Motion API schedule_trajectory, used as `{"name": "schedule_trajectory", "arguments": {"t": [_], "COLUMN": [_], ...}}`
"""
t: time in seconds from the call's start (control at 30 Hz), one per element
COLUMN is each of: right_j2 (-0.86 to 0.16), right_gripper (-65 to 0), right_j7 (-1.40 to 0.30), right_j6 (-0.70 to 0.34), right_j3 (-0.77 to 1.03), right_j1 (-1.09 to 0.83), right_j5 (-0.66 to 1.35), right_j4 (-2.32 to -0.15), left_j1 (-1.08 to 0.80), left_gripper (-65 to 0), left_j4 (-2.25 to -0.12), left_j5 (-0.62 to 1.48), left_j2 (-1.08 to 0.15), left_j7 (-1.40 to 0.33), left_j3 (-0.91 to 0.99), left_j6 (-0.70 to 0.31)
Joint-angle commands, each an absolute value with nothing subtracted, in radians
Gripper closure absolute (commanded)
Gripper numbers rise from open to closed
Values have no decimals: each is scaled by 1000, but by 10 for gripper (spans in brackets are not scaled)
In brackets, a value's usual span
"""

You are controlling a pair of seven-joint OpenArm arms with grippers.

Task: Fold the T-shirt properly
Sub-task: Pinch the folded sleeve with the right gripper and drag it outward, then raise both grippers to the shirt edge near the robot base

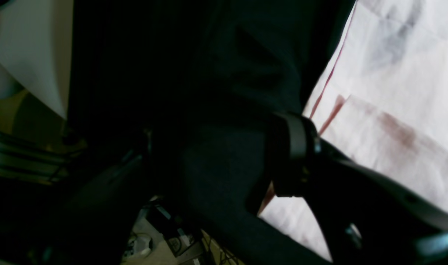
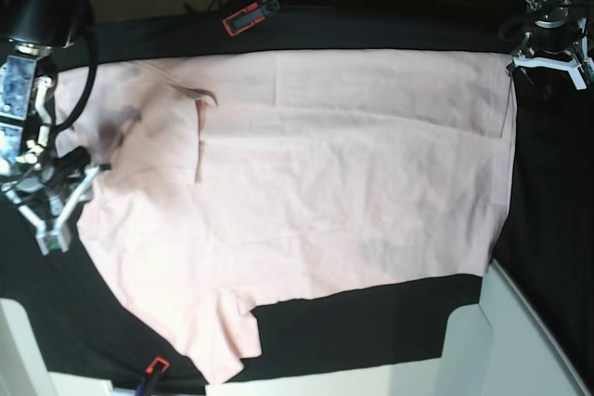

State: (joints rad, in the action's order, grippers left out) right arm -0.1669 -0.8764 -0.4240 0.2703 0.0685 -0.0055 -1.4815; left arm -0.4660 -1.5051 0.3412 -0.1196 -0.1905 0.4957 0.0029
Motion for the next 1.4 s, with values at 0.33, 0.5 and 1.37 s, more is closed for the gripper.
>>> {"name": "schedule_trajectory", "arguments": {"t": [0.33,0.5,1.37], "right_j2": [-176,-171,-13], "right_gripper": [-318,-319,-319], "right_j7": [-860,-865,-1004], "right_j6": [-427,-547,-698], "right_j3": [432,533,1012], "right_j1": [56,41,-36], "right_j5": [2,5,5], "right_j4": [-1466,-1402,-1417], "left_j1": [-461,-466,-564], "left_gripper": [-385,-386,-386], "left_j4": [-1529,-1521,-1428], "left_j5": [344,344,536], "left_j2": [-136,-136,-142], "left_j7": [-168,-170,-165], "left_j3": [493,492,421], "left_j6": [10,8,8]}}
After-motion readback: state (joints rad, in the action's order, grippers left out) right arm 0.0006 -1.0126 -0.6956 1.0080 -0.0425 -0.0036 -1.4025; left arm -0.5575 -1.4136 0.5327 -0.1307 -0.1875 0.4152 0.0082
